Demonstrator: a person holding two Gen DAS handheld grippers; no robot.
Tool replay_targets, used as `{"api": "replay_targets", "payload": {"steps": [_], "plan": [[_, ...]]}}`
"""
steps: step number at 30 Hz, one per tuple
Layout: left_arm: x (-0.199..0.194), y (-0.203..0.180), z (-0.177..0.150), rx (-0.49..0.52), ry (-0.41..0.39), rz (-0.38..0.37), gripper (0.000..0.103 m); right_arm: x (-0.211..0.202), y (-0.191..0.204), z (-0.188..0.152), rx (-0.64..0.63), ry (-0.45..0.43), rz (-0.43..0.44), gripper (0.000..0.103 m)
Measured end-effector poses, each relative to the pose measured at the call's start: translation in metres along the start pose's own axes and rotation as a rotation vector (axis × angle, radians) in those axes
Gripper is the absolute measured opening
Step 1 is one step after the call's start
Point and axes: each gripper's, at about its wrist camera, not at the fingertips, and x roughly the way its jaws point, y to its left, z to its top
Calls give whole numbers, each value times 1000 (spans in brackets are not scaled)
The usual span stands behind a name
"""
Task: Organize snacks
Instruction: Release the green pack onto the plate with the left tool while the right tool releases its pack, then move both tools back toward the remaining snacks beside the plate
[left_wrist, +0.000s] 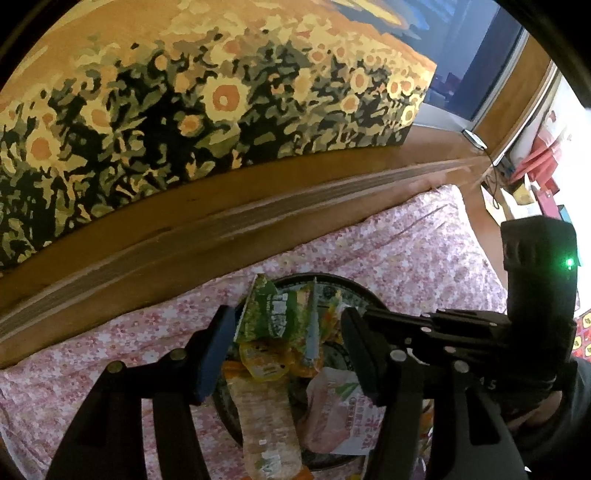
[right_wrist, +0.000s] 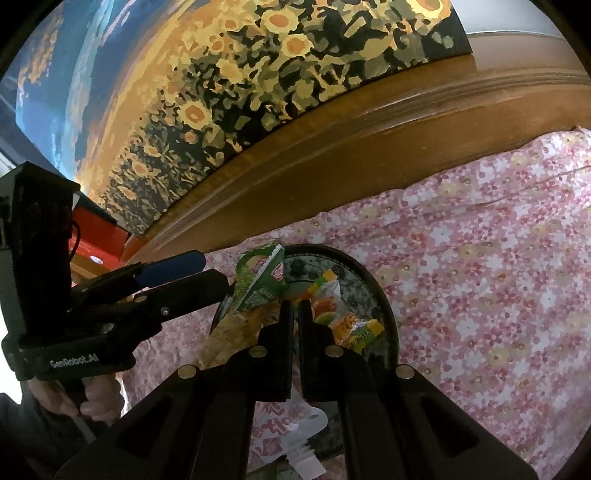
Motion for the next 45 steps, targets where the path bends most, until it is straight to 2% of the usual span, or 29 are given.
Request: {"api": "replay_targets", "payload": {"steps": [10, 15, 21, 23, 24, 26, 32, 38, 41, 45], "plan": [[-15, 1, -3, -8, -23, 3, 64, -16, 10, 3, -27, -6, -5, 6], [-20, 0, -7, -9, -27, 8, 69, -24, 13, -1, -37, -9, -16, 10], [-31, -2, -10, -13, -44, 9, 70, -36, 16, -6, -56, -11, -8, 24], [-35, -3, -11, -11, -49, 12, 70, -40, 18, -8, -67, -12, -3, 36], [-37, -4, -11, -11, -51, 17, 71, -42, 20, -9, -72, -14, -3, 38], [-43, -7, -13, -11, -63, 21, 78, -46, 24, -10, -83, -15, 1, 48], [-61, -10, -21, -27, -91, 13, 85, -61, 37, -19, -119, -44, 12, 76], [-74, -17, -33, -19, -103, 34, 85, -71, 46, -31, -139, -63, -12, 79], [-85, -22, -41, -12, -134, 38, 90, -79, 49, -36, -145, -78, -15, 79], [-92, -25, -48, -11, -144, 42, 91, -89, 49, -40, -136, -96, -22, 79]]}}
